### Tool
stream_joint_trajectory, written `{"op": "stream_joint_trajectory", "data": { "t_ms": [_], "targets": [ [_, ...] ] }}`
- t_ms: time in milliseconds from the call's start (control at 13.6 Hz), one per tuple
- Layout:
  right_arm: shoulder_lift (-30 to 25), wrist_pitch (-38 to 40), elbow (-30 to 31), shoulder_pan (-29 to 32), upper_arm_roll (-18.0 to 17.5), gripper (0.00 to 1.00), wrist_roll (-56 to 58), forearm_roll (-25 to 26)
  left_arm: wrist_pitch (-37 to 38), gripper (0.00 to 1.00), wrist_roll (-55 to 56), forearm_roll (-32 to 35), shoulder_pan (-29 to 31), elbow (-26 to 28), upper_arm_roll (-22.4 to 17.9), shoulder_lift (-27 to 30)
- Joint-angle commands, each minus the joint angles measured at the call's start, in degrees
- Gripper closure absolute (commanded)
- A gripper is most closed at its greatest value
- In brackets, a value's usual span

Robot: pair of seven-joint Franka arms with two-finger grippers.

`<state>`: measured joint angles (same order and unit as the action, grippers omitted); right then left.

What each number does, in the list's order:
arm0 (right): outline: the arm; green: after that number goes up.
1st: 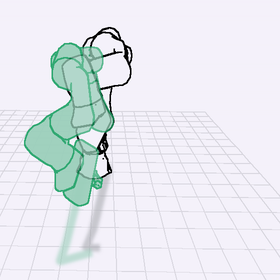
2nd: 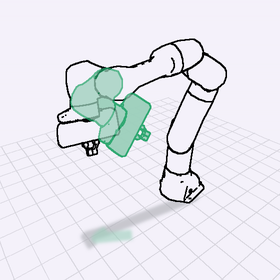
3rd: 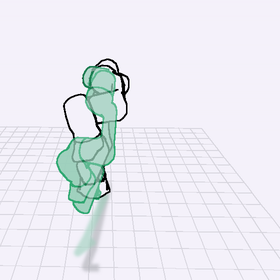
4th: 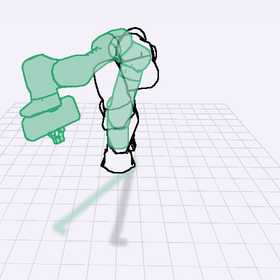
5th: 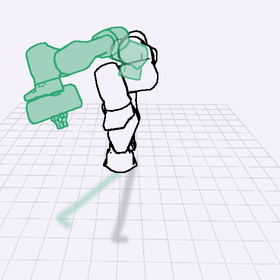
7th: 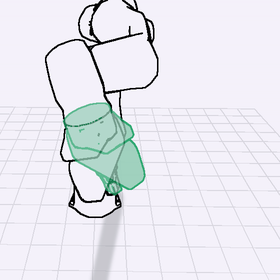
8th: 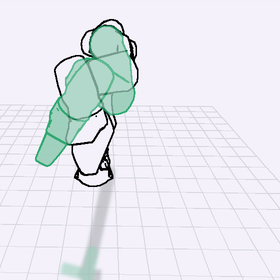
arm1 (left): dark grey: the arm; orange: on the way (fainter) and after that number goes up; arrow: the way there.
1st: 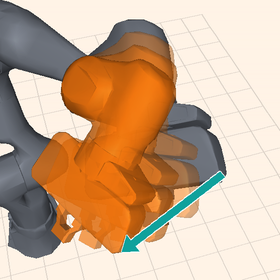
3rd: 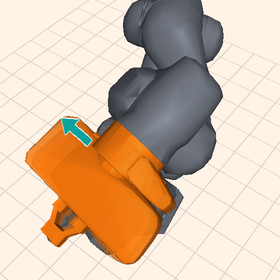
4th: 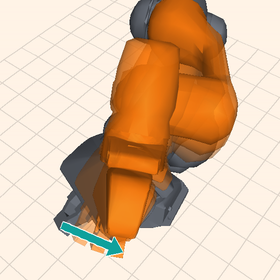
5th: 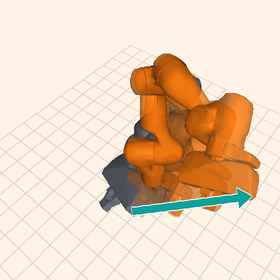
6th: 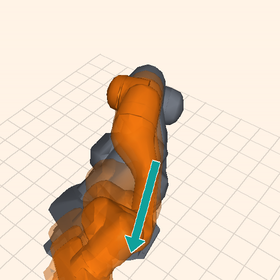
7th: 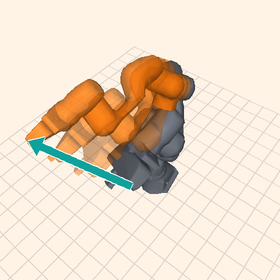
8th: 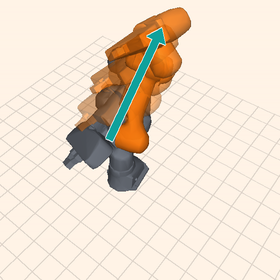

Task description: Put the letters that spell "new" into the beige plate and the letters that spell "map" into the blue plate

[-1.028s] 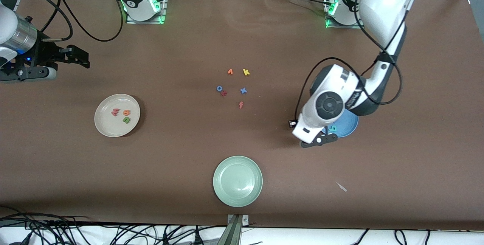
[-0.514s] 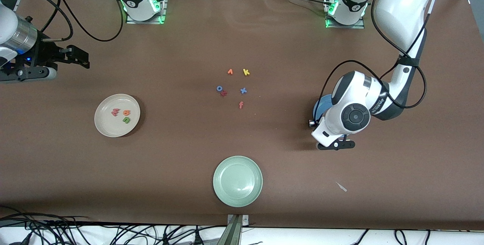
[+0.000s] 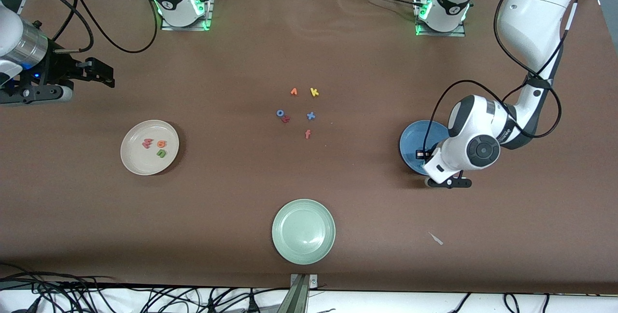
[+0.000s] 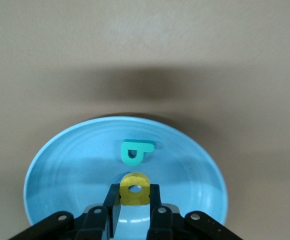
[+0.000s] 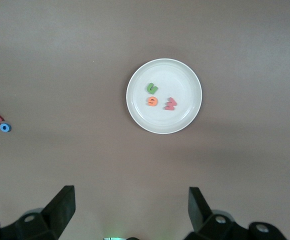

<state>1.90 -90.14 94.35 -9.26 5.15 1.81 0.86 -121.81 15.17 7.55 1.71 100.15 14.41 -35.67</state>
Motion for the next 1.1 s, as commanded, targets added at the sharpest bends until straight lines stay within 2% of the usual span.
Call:
{"op": "stream_joint_trajectory", "data": {
  "t_ms": [0,73,147,294,514,661,734,881,1028],
  "targets": [
    [0.48,0.23,-1.19,-0.15,-0.31,0.0,-0.23,0.99,-2.47,0.6,-1.64,-0.52,-0.21,4.8,0.71,3.85],
    [0.48,0.23,-1.19,-0.15,-0.31,0.0,-0.23,0.99,-2.47,0.23,-1.81,-0.52,-0.31,4.53,0.71,3.77],
    [0.48,0.23,-1.19,-0.15,-0.31,0.0,-0.23,0.99,-2.38,0.0,-3.2,-0.52,0.04,4.45,0.71,3.85],
    [0.48,-0.21,-1.19,-0.15,-0.31,0.0,-0.23,0.99,-1.59,0.0,-7.68,-0.6,0.57,3.48,0.62,4.73],
    [0.48,-1.09,-1.1,-0.15,-0.31,0.0,-0.14,0.99,1.47,0.0,-7.61,-0.6,0.49,2.17,0.71,9.81],
    [0.48,-1.18,-1.19,-0.15,-0.31,0.0,-0.14,0.99,7.78,0.0,-7.7,-0.69,0.48,-1.07,0.89,13.33],
    [0.48,-1.18,-1.1,-0.15,-0.31,0.0,-0.23,0.99,11.56,0.0,-7.7,-0.6,-0.04,-4.66,1.15,14.13],
    [0.48,-1.18,-1.1,-0.15,-0.31,0.0,-0.14,0.99,21.3,0.0,-7.53,-0.69,-2.14,-15.54,1.06,13.35],
    [0.65,-1.26,-1.1,-0.15,-0.31,0.0,-0.14,0.99,27.13,0.0,-7.7,-0.86,-2.42,-20.76,1.15,13.52]
  ]
}}
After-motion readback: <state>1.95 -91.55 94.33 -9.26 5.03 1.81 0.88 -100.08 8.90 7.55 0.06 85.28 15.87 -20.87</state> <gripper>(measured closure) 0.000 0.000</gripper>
